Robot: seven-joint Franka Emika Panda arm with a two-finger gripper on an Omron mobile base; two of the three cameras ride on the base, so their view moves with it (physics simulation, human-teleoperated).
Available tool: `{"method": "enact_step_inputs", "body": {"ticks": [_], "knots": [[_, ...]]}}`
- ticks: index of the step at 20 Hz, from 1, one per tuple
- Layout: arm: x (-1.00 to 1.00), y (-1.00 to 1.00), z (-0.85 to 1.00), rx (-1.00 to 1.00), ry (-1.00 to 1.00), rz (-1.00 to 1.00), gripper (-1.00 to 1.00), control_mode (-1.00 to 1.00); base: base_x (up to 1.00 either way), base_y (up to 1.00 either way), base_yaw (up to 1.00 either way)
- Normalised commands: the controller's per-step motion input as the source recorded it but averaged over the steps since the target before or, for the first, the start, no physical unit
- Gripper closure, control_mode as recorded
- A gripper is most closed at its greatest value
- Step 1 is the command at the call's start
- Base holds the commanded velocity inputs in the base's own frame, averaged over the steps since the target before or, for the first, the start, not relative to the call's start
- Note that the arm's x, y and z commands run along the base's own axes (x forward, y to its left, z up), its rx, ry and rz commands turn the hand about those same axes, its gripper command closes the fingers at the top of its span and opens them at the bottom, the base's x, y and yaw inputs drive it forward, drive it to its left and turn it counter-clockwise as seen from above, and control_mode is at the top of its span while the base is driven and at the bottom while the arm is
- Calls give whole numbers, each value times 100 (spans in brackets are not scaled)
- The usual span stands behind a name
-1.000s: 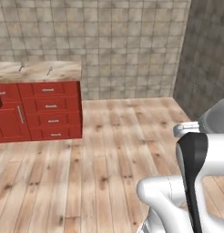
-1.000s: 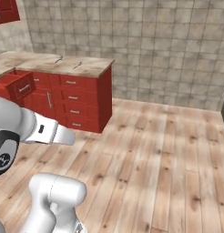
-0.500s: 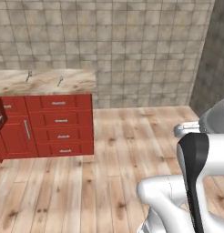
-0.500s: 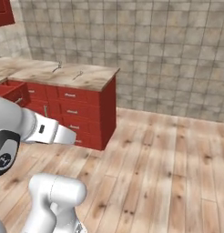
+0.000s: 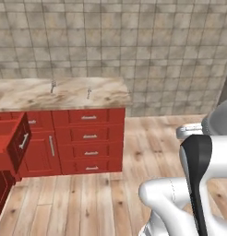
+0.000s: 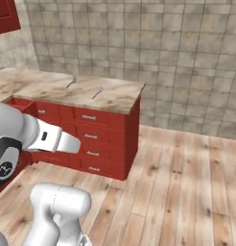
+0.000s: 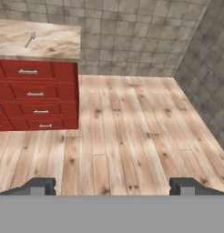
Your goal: Organize the utensils by type. Pick up the wooden spoons from the counter and place them in the open cabinet. Then pick up the metallic utensils from the counter and place them in the open drawer.
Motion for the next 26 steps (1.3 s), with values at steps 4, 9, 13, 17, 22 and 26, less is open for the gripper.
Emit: {"method": "enact_step_inputs", "body": {"ticks": [4,9,13,17,22,26], "knots": [[0,0,0,0,0,0,-100,100,79,80,1],[0,0,0,0,0,0,-100,100,67,67,3],[0,0,0,0,0,0,-100,100,45,48,0],[0,0,0,0,0,0,-100,100,49,30,0],[0,0,0,0,0,0,-100,100,55,10,5],[0,0,0,0,0,0,-100,100,68,0,26]]}}
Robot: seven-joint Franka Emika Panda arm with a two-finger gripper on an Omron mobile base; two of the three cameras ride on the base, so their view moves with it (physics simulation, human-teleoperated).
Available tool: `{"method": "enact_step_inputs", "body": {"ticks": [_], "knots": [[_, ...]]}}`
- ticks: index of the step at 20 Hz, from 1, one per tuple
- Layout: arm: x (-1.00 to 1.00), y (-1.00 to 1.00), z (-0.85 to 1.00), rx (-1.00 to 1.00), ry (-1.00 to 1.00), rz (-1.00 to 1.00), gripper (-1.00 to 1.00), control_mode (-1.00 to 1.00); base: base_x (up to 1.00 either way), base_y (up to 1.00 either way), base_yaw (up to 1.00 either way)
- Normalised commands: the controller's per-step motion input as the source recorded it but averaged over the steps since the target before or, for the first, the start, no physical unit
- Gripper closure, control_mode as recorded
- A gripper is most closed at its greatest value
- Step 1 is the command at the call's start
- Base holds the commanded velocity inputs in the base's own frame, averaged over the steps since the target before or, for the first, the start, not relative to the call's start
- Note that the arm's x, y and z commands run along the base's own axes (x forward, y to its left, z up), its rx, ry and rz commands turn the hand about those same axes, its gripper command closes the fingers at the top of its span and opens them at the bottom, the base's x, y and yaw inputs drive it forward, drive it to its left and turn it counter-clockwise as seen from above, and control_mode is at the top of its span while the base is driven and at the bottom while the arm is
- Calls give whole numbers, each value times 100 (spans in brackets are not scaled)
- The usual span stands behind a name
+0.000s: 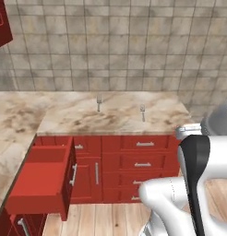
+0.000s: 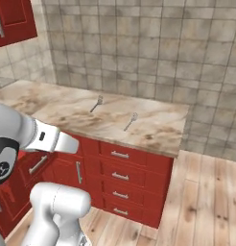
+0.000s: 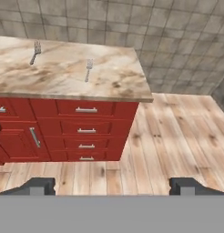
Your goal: Organize the utensils by type. Pick up the wooden spoons from the counter and place them in the open cabinet. Then pick up the metallic utensils from the counter and place them in the open drawer.
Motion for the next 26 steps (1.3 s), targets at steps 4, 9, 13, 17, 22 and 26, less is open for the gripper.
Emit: {"method": "enact_step_inputs", "body": {"ticks": [4,9,13,17,22,26], "knots": [[0,0,0,0,0,0,-100,100,73,0,36],[0,0,0,0,0,0,-100,100,66,2,25],[0,0,0,0,0,0,-100,100,53,0,1],[0,0,0,0,0,0,-100,100,51,-1,-1],[0,0,0,0,0,0,-100,100,59,0,-3],[0,0,0,0,0,0,-100,100,44,-1,-8]]}}
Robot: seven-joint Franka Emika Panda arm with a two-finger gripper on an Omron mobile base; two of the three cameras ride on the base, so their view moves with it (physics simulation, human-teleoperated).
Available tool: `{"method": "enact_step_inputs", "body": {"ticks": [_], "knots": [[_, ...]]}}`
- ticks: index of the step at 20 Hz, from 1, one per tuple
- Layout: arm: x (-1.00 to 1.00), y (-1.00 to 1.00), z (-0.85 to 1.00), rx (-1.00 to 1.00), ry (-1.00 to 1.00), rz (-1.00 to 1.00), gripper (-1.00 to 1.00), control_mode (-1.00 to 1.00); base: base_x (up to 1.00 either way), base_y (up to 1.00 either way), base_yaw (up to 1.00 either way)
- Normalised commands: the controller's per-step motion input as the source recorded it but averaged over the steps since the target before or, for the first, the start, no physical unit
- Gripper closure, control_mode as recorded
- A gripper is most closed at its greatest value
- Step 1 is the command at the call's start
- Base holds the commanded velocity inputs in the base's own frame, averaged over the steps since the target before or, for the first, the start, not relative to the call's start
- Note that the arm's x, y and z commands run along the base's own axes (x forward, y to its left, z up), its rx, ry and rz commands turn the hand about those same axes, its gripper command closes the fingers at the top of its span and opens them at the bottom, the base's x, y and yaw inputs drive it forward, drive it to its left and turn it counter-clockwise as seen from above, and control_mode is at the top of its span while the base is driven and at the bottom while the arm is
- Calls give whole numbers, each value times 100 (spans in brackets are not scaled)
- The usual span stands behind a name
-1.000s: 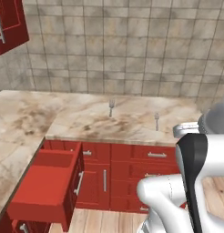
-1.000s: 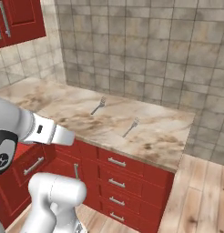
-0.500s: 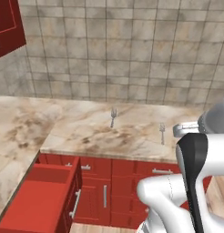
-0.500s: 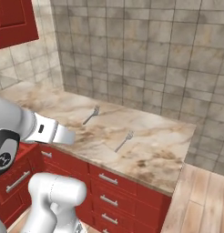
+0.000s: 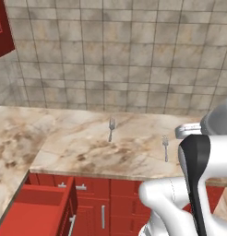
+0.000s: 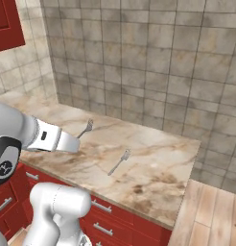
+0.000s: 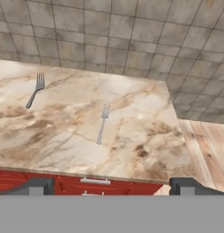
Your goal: Organize the utensils by type. Pick up the wooden spoons from the counter and place them in the open cabinet. Then pick up the metallic utensils from the counter and place them in the open drawer.
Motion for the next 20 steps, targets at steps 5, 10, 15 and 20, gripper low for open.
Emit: {"method": "enact_step_inputs", "body": {"ticks": [5,10,15,20], "knots": [[0,0,0,0,0,0,-100,100,26,-2,-20],[0,0,0,0,0,0,-100,100,9,0,-10],[0,0,0,0,0,0,-100,100,0,0,0],[0,0,0,0,0,0,-100,100,0,0,0]]}}
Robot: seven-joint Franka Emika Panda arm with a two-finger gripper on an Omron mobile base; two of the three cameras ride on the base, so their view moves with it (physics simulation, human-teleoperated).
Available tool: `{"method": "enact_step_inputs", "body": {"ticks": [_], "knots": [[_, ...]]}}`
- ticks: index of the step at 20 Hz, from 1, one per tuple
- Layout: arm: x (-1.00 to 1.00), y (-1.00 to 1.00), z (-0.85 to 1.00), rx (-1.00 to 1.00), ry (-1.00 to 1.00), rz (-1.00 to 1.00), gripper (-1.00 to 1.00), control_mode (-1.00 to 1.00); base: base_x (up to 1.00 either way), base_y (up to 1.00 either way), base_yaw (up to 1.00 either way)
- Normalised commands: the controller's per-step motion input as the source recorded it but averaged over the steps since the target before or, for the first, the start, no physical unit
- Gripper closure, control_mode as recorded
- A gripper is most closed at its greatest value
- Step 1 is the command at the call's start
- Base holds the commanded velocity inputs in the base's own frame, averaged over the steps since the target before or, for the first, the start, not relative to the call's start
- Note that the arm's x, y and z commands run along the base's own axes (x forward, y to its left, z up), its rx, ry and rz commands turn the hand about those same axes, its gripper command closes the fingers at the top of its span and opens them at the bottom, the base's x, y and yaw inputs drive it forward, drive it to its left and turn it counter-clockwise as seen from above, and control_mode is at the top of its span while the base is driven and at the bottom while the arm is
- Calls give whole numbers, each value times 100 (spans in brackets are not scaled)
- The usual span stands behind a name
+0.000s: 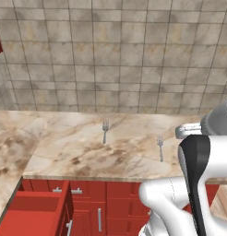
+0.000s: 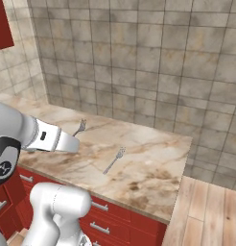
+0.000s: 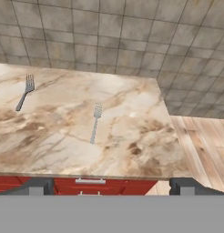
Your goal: Organize the utensils by type. Pick up the wooden spoons from the counter and place them in the open cabinet. Then pick up the metallic utensils from the counter and place them in the open drawer.
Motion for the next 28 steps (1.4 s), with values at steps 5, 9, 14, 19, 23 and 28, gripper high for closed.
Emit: {"method": "enact_step_inputs", "body": {"ticks": [5,9,14,19,23,28], "knots": [[0,0,0,0,0,0,-100,100,2,0,0],[0,0,0,0,0,0,-100,100,3,0,0],[36,-3,0,13,15,0,-100,-100,0,0,0],[64,-2,-1,11,24,0,-100,-100,0,0,0],[56,0,-15,1,18,0,-100,-100,0,0,0],[44,0,-45,-2,18,-5,-100,-100,0,0,0]]}}
